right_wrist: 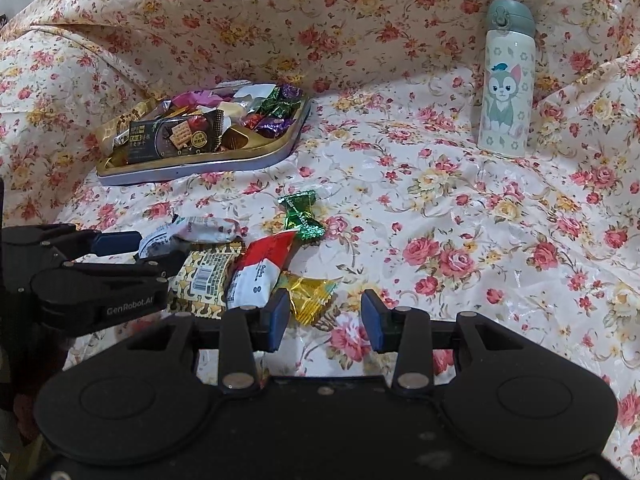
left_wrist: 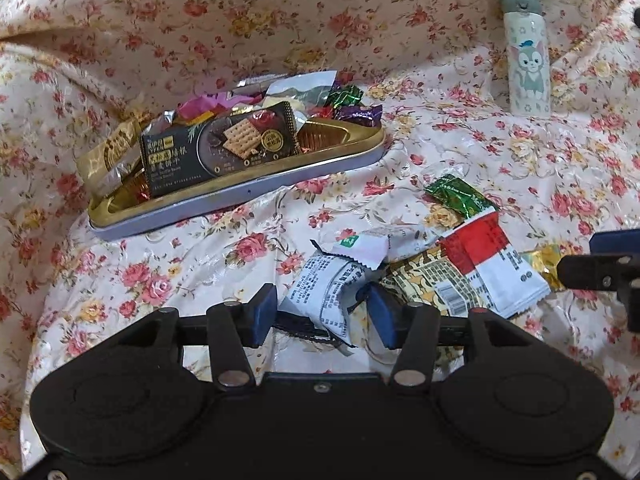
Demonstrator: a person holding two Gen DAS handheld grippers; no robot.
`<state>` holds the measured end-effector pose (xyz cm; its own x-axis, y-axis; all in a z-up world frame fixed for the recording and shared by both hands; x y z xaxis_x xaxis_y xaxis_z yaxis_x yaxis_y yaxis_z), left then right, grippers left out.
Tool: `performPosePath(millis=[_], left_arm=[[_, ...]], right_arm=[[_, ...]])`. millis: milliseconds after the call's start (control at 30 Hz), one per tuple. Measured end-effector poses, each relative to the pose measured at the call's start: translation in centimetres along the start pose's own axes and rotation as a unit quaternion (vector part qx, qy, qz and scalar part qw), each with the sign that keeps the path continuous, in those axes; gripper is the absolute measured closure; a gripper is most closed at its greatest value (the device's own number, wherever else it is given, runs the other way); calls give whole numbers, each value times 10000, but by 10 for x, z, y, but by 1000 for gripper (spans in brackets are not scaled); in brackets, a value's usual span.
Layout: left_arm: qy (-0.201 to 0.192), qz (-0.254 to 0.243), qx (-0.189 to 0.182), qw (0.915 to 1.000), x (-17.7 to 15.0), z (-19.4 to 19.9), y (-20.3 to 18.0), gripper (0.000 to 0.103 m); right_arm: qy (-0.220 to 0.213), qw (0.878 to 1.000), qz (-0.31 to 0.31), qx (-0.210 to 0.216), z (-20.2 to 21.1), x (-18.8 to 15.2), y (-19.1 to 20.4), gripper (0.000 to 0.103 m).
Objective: Organize snacks
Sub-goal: 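Grasp white printed packet with left tool while right tool grasps gold candy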
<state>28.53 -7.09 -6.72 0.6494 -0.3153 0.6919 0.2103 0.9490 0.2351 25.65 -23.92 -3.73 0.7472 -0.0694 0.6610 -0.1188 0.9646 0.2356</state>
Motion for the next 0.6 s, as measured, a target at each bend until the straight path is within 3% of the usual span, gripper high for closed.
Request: performPosePath(millis=[333,600], left_arm=[[601,440,-495,9960,8,-15,16,44],[489,423,-500,9967,5,-14,14,43]], right_arm=[[57,9996,277,-31,-17,7,6,61],[34,9982,578,-167,-30,8,8,61]])
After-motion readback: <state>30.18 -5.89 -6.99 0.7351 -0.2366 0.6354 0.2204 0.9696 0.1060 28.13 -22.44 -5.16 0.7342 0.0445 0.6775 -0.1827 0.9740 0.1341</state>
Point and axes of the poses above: each gripper's, at about its wrist camera, not at the fingertips, and z roughly against the way its jaws point, y to its left, x to its top, the point moved 1 cm from there along -z, roughly the way its jaws point, and after that the axes turned 10 degrees about x, right-handed, at the moved point
